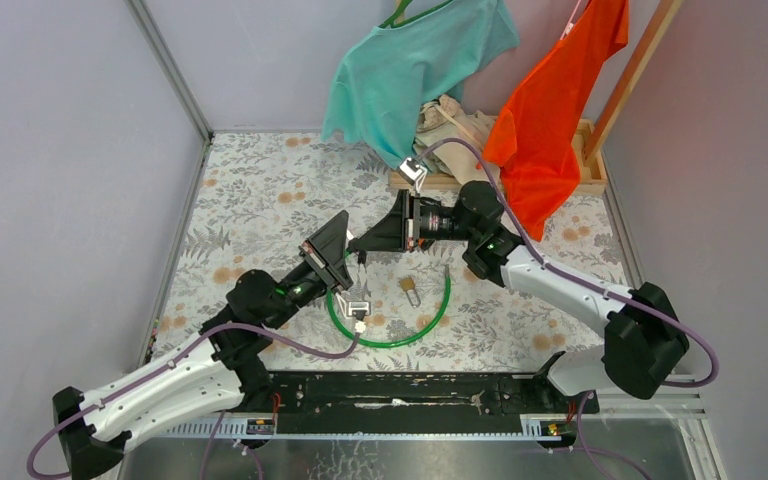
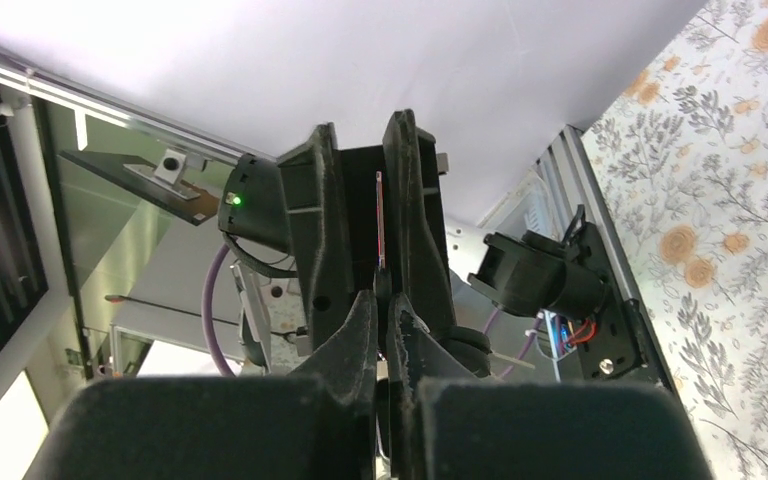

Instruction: Unlock with the key

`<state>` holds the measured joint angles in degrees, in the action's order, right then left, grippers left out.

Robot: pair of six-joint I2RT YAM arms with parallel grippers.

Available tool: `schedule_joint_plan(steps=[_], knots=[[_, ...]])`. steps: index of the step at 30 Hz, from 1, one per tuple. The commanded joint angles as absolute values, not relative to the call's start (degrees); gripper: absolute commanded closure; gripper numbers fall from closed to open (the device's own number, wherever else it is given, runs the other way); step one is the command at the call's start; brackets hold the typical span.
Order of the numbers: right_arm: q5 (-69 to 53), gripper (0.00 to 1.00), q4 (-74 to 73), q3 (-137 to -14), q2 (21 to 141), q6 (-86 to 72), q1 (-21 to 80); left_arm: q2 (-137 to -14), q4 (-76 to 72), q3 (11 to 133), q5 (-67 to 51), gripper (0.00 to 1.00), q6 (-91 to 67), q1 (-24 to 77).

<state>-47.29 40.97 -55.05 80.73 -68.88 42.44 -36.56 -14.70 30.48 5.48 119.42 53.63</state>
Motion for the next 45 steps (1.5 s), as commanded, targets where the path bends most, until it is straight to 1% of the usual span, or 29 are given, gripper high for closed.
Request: schedule_joint_plan(steps=[1, 2, 3, 5, 6, 7, 8, 10, 11, 13, 15, 19, 24, 27, 29, 32, 34, 36, 38, 40, 43, 45], knots=[[-47.34, 1.00, 34.39, -56.45, 76.10, -63.71, 41.02, -36.11, -21.58, 31.13, 6.78, 0.62, 117.08, 53.91], [-47.93, 1.00, 32.97, -56.57, 75.51, -62.93, 40.16, -36.06, -21.23, 31.77, 7.14, 0.58, 115.74, 53.93], [-49.02, 1.00, 31.36, -56.92, 74.93, -61.85, 39.30, -36.04, -20.55, 32.45, 7.57, 0.52, 114.00, 53.94], [-50.96, 1.00, 25.34, -58.94, 73.76, -56.89, 38.07, -35.69, -16.39, 34.96, 8.23, 0.28, 109.03, 53.89], [-50.29, 1.00, 18.37, -61.54, 73.18, -51.61, 38.00, -35.35, -11.73, 37.27, 8.50, 0.17, 105.06, 53.89], [-48.44, 1.00, 7.99, -65.12, 72.91, -43.72, 38.14, -34.92, -6.14, 39.88, 8.43, 0.05, 100.29, 53.94], [-46.66, 1.00, -0.69, -68.54, 72.93, -37.54, 38.30, -35.13, -0.37, 43.53, 7.89, 0.01, 93.79, 53.92], [-43.79, 1.00, -12.74, -72.56, 72.99, -28.95, 38.30, -37.34, 12.76, 52.40, 6.56, 0.00, 76.78, 53.96], [-43.00, 1.00, -15.38, -74.27, 73.08, -25.48, 38.38, -39.67, 19.86, 57.38, 6.28, 0.00, 69.70, 53.93], [-42.77, 1.00, -21.53, -76.31, 73.29, -20.83, 38.41, -44.39, 30.95, 65.44, 4.98, 0.00, 59.51, 53.90], [-43.30, 1.00, -24.79, -77.59, 73.62, -17.38, 38.81, -47.22, 38.37, 70.77, 1.65, 0.00, 53.57, 53.89], [-43.53, 1.00, -29.70, -80.99, 74.68, -12.38, 40.66, -48.68, 44.02, 74.76, -5.96, 0.00, 49.39, 53.93], [-42.94, 1.00, -34.84, -84.44, 76.19, -8.45, 42.11, -55.01, 49.93, 83.59, -12.30, 0.00, 34.56, 53.82], [-43.64, 1.00, -34.86, -84.24, 75.65, -7.68, 42.57, -57.08, 51.54, 85.44, -16.72, 0.00, 27.52, 52.64], [-42.38, 1.00, -35.28, -84.32, 75.50, -7.52, 42.85, -59.27, 55.72, 87.24, -20.75, 0.00, 28.05, 51.15], [-35.05, 1.00, -37.78, -84.98, 75.13, -8.15, 42.82, -63.63, 61.13, 88.73, -24.76, 0.00, 29.64, 46.35], [-28.01, 1.00, -39.92, -84.81, 74.75, -9.61, 42.82, -65.70, 62.61, 89.17, -28.58, 0.00, 32.89, 40.11], [-21.16, 1.00, -43.37, -84.69, 74.50, -12.07, 42.71, -69.88, 65.75, 91.07, -33.39, 0.00, 38.27, 31.72], [-16.55, 1.00, -46.22, -83.00, 73.54, -15.07, 42.71, -77.65, 71.72, 95.95, -38.42, 0.00, 43.50, 22.39], [-14.11, 1.00, -47.06, -79.45, 71.25, -17.66, 42.71, -87.83, 78.21, 104.51, -40.30, 0.00, 46.65, 17.26], [-9.44, 1.00, -49.43, -74.86, 67.87, -21.44, 42.71, -101.58, 80.70, 112.15, -41.78, 0.00, 42.84, 15.93], [-6.58, 1.00, -51.50, -73.36, 66.19, -22.81, 42.71, -107.96, 76.60, 113.38, -44.46, 0.00, 37.84, 16.30]])
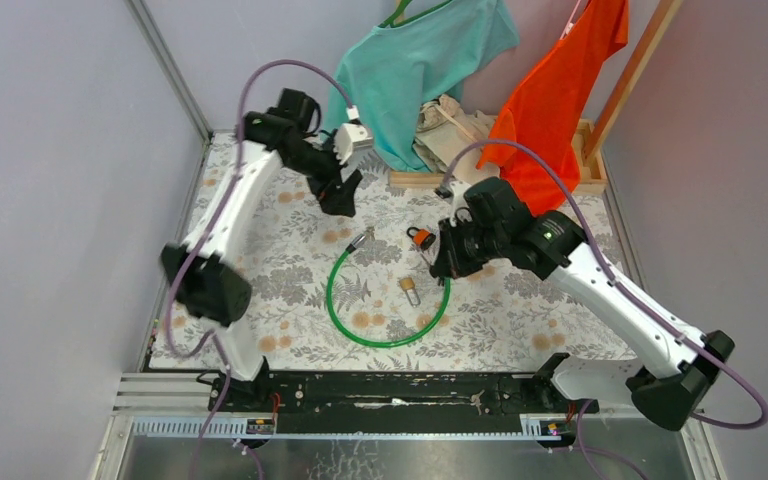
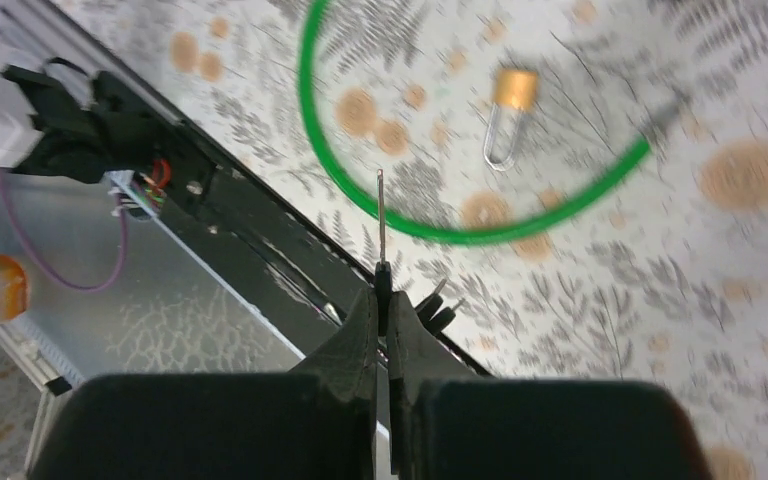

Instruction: Unlock with the key

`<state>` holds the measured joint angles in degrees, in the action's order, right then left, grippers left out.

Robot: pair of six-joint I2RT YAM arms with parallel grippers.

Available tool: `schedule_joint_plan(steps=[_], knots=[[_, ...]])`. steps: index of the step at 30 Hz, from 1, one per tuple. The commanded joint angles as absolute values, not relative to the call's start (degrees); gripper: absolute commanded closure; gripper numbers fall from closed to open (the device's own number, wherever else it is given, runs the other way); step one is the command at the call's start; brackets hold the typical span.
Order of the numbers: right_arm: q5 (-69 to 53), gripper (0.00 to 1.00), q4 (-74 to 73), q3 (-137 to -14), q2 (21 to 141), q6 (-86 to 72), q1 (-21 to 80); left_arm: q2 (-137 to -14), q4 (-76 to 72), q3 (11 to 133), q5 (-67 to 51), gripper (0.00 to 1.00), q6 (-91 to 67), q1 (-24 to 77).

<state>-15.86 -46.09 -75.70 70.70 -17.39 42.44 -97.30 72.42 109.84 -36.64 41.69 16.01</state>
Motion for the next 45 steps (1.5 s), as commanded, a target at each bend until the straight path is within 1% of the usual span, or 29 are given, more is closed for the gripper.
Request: schedule_joint_plan(steps=[1, 5, 10, 11, 14, 15, 18, 21, 23, 25, 29, 34, 36, 39, 45], knots=[[-5.94, 1.00, -52.09, -72.88, 65.15, -23.19, 42.65, -110.00, 73.08, 113.08, -45.01, 0.00, 34.65, 16.87], [-3.73, 1.00, -52.57, -70.87, 60.82, -24.64, 42.71, -115.19, 52.43, 107.66, -43.29, 0.00, 23.36, 18.44], [-0.87, 1.00, -52.56, -68.08, 57.36, -26.49, 42.71, -123.28, 43.85, 109.69, -38.43, 0.01, 18.02, 21.83], [-0.35, 1.00, -52.29, -67.44, 56.78, -26.90, 42.70, -124.71, 42.81, 110.27, -36.61, 0.04, 16.35, 22.77], [1.76, 1.00, -51.24, -66.18, 55.24, -27.97, 42.66, -128.12, 40.60, 111.09, -32.60, 0.19, 11.12, 25.38], [2.58, 1.00, -50.78, -65.84, 54.87, -28.22, 42.71, -128.57, 39.40, 110.53, -30.59, 0.22, 10.05, 26.44], [4.31, 1.00, -49.33, -65.02, 54.28, -28.69, 42.67, -128.47, 33.13, 106.70, -22.26, 0.25, 8.91, 29.20], [7.04, 1.00, -48.83, -64.61, 54.54, -28.87, 42.65, -128.14, 28.04, 102.96, -15.91, 0.32, 6.92, 30.43], [8.13, 1.00, -48.51, -64.19, 54.87, -28.42, 42.71, -128.14, 25.72, 101.44, -13.75, 0.36, 5.40, 30.45], [7.87, 1.00, -47.79, -63.44, 55.08, -28.11, 42.69, -128.22, 23.92, 100.25, -12.27, 0.38, 4.40, 30.57], [5.73, 1.00, -46.81, -62.67, 56.07, -27.57, 42.71, -128.03, 20.86, 97.68, -11.64, 0.40, 3.01, 31.08], [4.54, 1.00, -46.27, -62.43, 55.65, -27.67, 42.71, -127.97, 20.30, 96.63, -13.70, 0.41, 2.38, 31.16], [4.02, 1.00, -45.85, -62.16, 55.31, -27.85, 42.71, -127.65, 20.96, 96.72, -16.85, 0.38, 2.84, 31.00], [3.81, 1.00, -46.06, -62.14, 55.55, -27.72, 42.71, -127.21, 24.43, 98.74, -24.79, 0.35, 3.30, 30.25], [4.56, 1.00, -46.05, -61.97, 55.73, -27.27, 42.71, -127.16, 22.96, 101.17, -27.46, 0.31, -0.26, 29.62]])
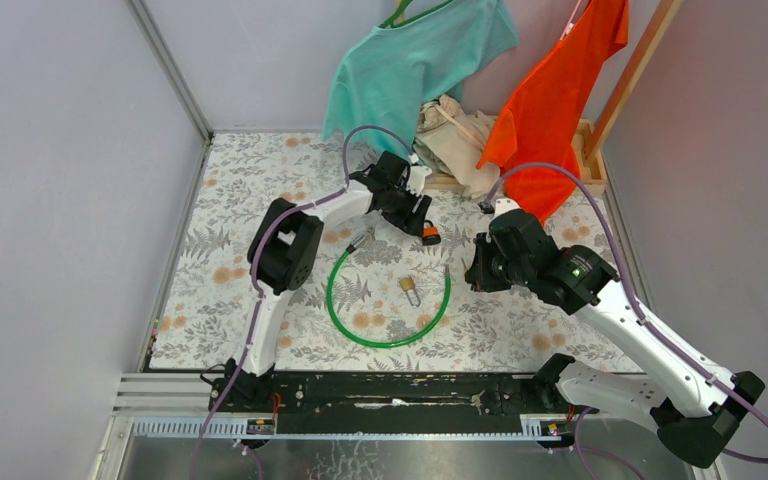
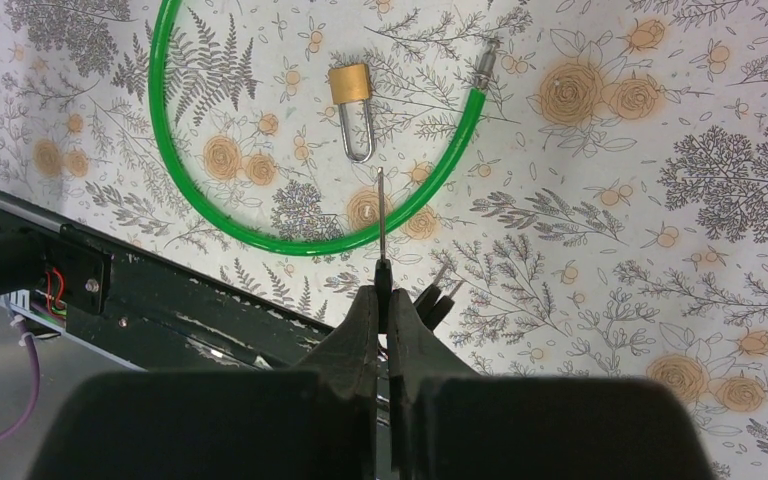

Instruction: Unlock with the key

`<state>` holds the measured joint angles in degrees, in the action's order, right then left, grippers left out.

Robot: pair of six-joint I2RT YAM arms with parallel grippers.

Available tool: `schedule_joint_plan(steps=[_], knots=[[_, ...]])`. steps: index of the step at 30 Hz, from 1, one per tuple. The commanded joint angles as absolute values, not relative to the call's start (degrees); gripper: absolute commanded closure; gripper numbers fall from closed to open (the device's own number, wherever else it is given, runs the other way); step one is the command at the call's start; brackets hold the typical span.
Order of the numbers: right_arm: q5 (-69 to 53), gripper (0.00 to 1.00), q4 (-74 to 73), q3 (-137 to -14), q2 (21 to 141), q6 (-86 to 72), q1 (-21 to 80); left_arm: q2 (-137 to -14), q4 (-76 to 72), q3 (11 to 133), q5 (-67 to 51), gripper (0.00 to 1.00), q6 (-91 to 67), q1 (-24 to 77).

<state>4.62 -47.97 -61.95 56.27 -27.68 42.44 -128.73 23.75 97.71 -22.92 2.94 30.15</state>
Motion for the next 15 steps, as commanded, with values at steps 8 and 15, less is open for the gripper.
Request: schedule_joint_plan(steps=[8, 15], knots=[[3.81, 1.00, -45.39, -60.85, 55.37, -28.05, 42.71, -129.54, 19.67, 105.17, -25.40, 0.21, -3.30, 30.35], [3.87, 1.00, -45.36, -60.78, 55.08, -28.81, 42.71, -133.27, 18.23, 108.25, -19.79, 0.26, -2.84, 31.03]])
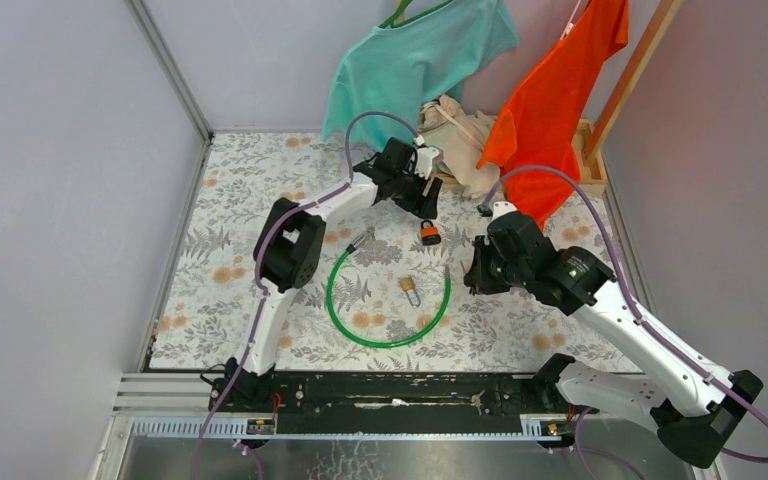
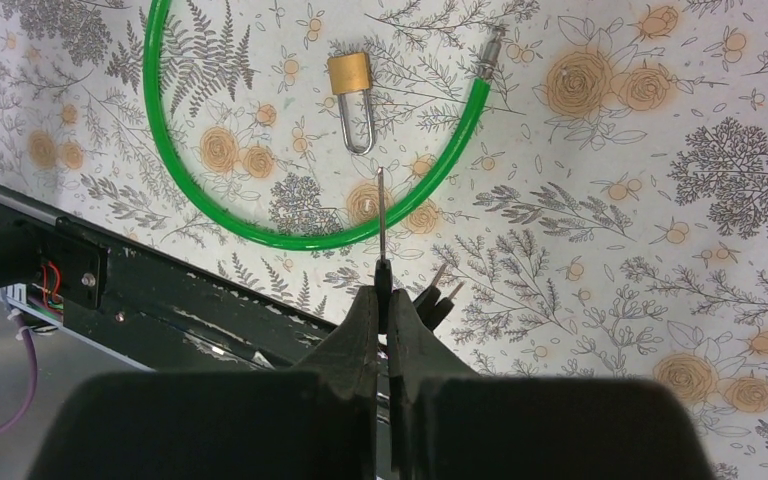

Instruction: Unlock with the key

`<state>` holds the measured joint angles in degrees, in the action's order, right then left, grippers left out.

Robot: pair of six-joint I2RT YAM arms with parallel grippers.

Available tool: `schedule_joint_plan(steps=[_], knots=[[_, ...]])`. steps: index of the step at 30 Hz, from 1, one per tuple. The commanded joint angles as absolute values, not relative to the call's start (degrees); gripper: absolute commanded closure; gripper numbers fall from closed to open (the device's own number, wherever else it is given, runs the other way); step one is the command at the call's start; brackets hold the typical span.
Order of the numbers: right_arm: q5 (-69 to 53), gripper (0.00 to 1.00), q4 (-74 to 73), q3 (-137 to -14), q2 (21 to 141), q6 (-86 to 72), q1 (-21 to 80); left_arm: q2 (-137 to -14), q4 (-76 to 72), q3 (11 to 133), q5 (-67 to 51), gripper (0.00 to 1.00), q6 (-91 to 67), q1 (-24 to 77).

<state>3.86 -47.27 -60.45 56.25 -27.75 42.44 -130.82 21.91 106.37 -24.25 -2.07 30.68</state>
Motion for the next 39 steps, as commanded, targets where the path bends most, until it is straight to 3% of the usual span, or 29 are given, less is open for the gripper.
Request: schedule_joint_plan(steps=[1, 7, 23, 39], knots=[[3.55, 1.00, -45.05, -60.43, 54.84, -29.25, 42.71, -133.19, 17.49, 108.10, -18.76, 0.28, -2.39, 31.03], [4.25, 1.00, -45.76, -60.25, 53.90, -29.82, 42.67, -131.80, 12.69, 102.77, -16.41, 0.38, -0.43, 30.85], [5.10, 1.00, -47.67, -62.29, 53.71, -29.31, 42.71, -131.65, 10.99, 96.65, -11.18, 0.35, 3.81, 31.97], [4.98, 1.00, -47.80, -63.26, 53.39, -28.82, 42.65, -123.14, 10.90, 84.76, -7.51, 0.32, 10.58, 33.37]])
